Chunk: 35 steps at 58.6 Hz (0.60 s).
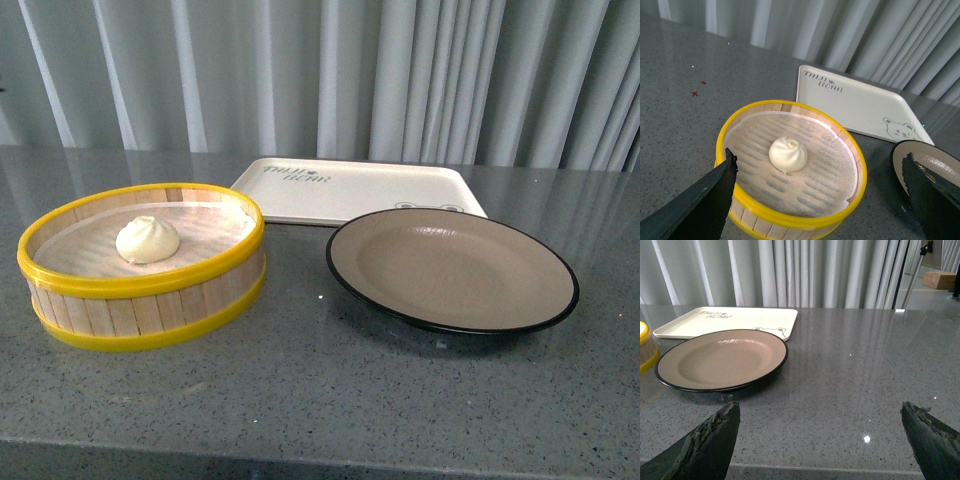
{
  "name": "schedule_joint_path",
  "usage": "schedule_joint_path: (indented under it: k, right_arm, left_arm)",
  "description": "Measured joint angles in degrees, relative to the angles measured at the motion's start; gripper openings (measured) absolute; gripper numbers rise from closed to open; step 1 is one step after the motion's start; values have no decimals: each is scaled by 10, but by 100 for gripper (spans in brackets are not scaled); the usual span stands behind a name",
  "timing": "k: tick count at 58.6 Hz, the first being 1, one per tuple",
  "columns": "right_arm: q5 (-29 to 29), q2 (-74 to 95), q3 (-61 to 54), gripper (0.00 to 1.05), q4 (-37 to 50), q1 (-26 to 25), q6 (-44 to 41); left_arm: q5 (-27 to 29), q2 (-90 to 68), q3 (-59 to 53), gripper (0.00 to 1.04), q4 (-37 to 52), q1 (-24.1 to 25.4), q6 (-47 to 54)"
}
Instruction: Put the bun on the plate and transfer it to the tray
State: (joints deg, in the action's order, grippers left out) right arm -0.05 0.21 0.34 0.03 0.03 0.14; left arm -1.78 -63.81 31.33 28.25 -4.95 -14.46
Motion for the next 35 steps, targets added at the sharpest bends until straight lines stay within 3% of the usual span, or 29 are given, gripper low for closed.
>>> schedule_joint_path:
  k: [12,35]
  right_arm:
    - [0,0,0,96,0,0,0]
    - [0,0,0,96,0,0,0]
  left_arm:
    - [-22,-141,138,98,-34,-26,23]
    - [54,-303,272,98,-88,-71,125]
